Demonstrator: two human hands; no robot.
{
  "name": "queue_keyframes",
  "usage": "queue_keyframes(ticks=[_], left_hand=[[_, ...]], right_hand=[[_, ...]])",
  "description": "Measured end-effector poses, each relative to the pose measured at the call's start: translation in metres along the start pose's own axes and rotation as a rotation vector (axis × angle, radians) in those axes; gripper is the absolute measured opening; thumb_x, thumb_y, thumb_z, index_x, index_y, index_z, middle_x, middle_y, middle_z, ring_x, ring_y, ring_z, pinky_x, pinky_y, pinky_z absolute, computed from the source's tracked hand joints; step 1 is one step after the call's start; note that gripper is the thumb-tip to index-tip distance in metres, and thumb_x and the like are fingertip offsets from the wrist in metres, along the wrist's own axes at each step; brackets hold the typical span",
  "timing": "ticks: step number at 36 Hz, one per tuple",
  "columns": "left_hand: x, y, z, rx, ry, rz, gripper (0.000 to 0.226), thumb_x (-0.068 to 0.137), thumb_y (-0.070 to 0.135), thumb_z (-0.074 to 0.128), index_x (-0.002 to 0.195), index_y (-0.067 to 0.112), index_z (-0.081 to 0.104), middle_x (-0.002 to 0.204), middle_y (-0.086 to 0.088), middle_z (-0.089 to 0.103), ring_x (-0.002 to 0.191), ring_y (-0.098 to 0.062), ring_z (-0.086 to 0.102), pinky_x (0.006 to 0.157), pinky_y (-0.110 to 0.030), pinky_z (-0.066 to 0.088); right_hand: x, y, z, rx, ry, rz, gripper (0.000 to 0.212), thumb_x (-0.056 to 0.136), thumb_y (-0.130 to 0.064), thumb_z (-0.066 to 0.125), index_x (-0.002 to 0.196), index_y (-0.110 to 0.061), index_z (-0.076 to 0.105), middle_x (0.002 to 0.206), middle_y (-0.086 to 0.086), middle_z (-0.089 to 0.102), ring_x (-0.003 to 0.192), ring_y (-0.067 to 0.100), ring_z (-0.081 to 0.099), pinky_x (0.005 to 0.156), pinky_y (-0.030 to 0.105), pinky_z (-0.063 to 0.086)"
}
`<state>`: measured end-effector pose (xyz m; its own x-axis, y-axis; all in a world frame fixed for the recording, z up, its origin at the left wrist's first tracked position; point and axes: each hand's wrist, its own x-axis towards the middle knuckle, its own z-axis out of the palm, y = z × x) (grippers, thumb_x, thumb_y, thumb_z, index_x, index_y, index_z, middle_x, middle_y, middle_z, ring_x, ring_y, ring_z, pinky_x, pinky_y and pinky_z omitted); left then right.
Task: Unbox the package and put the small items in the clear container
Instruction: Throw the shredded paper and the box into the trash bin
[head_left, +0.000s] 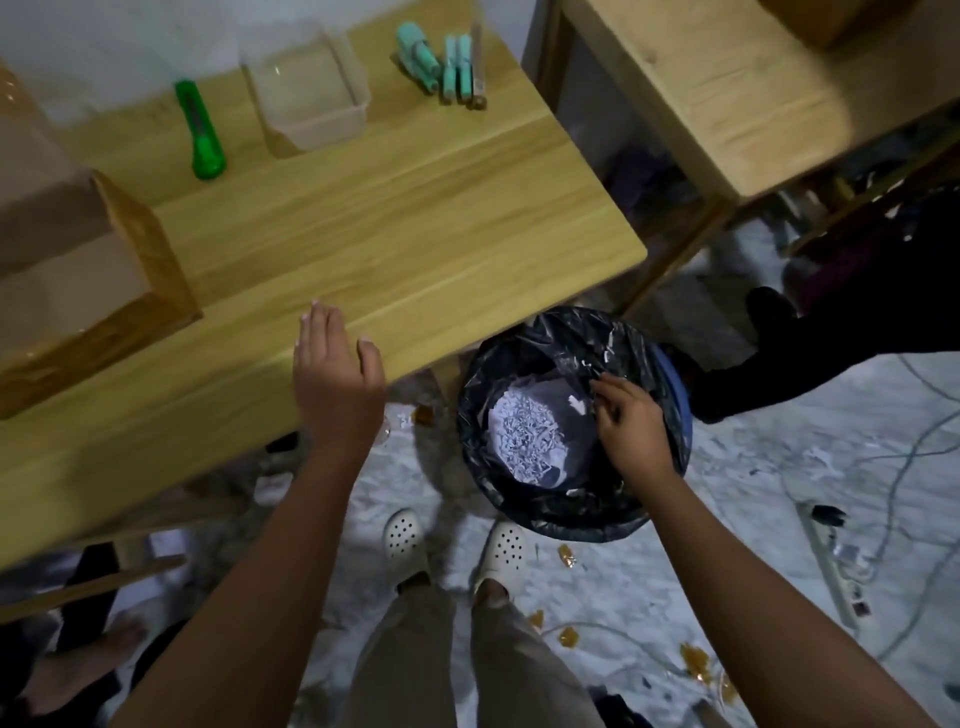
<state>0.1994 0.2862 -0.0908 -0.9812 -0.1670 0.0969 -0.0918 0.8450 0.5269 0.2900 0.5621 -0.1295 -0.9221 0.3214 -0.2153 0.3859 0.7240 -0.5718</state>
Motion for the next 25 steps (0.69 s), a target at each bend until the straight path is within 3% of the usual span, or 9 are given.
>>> queue_keyframes(ticks=[6, 11, 14, 20, 25], left_hand=[[0.000, -0.004, -0.002, -0.017, -0.023, 0.005, 0.052, 0.091, 0.023, 0.039, 0.136, -0.002, 0.040, 0.148, -0.019, 0.035, 0.140, -0.030, 0.026, 0.116, -0.038, 0.019], [0.006, -0.004, -0.013, -0.024, -0.149, -0.020, 0.050, 0.096, 0.022, 0.042, 0.140, 0.001, 0.034, 0.152, -0.014, 0.027, 0.143, -0.026, 0.019, 0.117, -0.037, 0.018], [0.012, -0.002, -0.031, -0.071, -0.177, -0.062, 0.046, 0.096, 0.022, 0.042, 0.138, 0.003, 0.039, 0.150, -0.011, 0.032, 0.141, -0.024, 0.024, 0.116, -0.037, 0.023], [0.016, -0.018, -0.106, -0.264, 0.099, -0.084, 0.042, 0.096, 0.022, 0.042, 0.133, 0.002, 0.046, 0.142, -0.013, 0.044, 0.135, -0.025, 0.036, 0.113, -0.035, 0.027], [0.047, -0.090, -0.165, -0.317, 0.398, -0.198, 0.050, 0.093, 0.028, 0.038, 0.131, -0.002, 0.045, 0.140, -0.020, 0.043, 0.135, -0.028, 0.034, 0.114, -0.037, 0.027]], right_hand=[[-0.002, -0.010, -0.008, 0.035, 0.054, 0.006, 0.031, 0.085, 0.001, 0.052, 0.113, 0.000, 0.064, 0.122, 0.017, 0.062, 0.113, 0.031, 0.057, 0.101, 0.033, 0.041], [0.002, -0.035, -0.026, 0.046, 0.104, -0.021, 0.027, 0.086, -0.001, 0.052, 0.110, 0.000, 0.065, 0.115, 0.018, 0.064, 0.106, 0.032, 0.059, 0.092, 0.033, 0.044], [0.005, -0.067, -0.040, 0.060, 0.172, -0.060, 0.026, 0.089, -0.003, 0.051, 0.111, -0.001, 0.064, 0.112, 0.017, 0.064, 0.105, 0.032, 0.058, 0.091, 0.034, 0.045], [0.002, -0.164, -0.032, 0.140, 0.102, -0.267, 0.027, 0.092, -0.009, 0.049, 0.115, -0.006, 0.062, 0.114, 0.013, 0.062, 0.105, 0.029, 0.057, 0.084, 0.032, 0.046], [0.013, -0.265, 0.028, 0.220, -0.098, -0.374, 0.034, 0.096, -0.018, 0.046, 0.128, -0.010, 0.053, 0.130, 0.010, 0.055, 0.121, 0.025, 0.050, 0.103, 0.038, 0.041]])
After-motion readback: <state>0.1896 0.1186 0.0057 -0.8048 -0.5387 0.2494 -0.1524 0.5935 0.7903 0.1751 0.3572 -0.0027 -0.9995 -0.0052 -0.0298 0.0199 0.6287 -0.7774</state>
